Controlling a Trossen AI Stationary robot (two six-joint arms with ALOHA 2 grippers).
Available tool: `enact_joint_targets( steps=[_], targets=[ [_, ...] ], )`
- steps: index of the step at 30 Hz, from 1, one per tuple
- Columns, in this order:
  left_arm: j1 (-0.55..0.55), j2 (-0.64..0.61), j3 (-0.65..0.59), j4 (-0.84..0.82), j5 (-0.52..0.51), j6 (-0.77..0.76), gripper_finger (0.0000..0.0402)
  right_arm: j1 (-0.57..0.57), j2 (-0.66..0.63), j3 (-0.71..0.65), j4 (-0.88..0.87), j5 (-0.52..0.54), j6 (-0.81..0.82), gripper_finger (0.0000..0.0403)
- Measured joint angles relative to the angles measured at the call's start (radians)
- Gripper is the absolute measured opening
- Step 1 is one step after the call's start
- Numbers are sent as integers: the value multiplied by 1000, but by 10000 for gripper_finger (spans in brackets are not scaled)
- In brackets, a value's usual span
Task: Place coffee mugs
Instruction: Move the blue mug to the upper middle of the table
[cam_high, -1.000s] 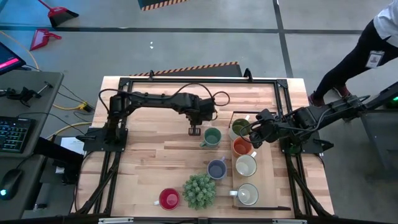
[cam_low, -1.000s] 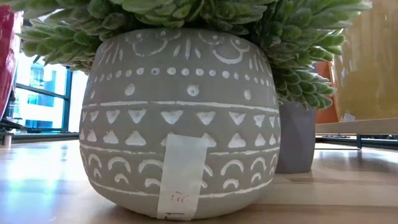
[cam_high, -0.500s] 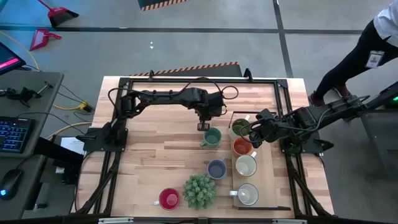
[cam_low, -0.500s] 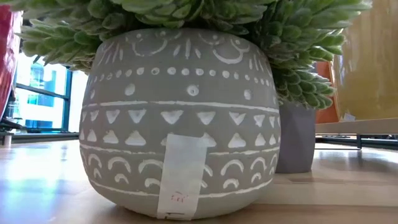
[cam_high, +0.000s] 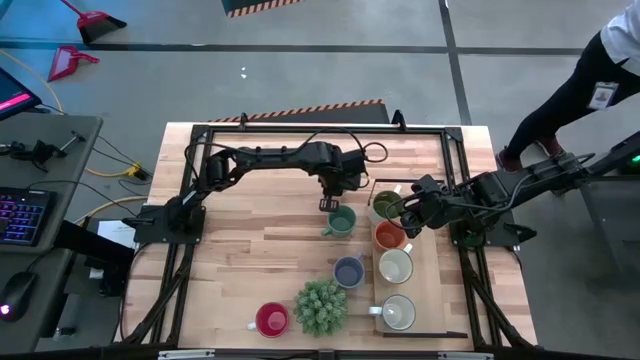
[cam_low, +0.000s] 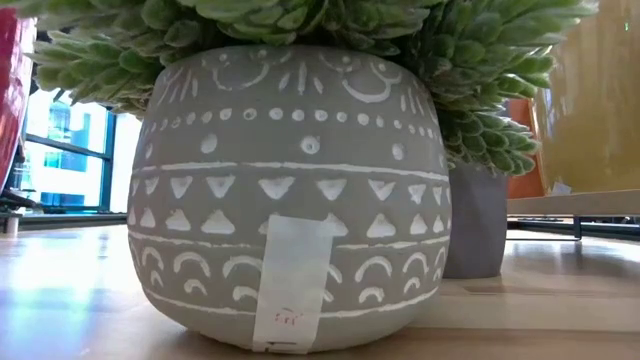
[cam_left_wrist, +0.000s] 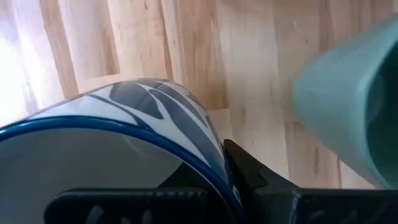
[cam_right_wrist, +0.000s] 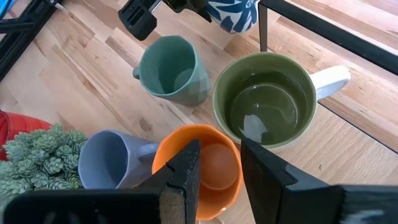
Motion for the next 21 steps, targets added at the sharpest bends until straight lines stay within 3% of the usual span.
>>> enact_joint_targets(
  steps=[21],
  targets=[
    [-13, 6, 0, -37, 24, -35, 8, 0, 0, 0, 1, -8, 0, 94]
  ],
)
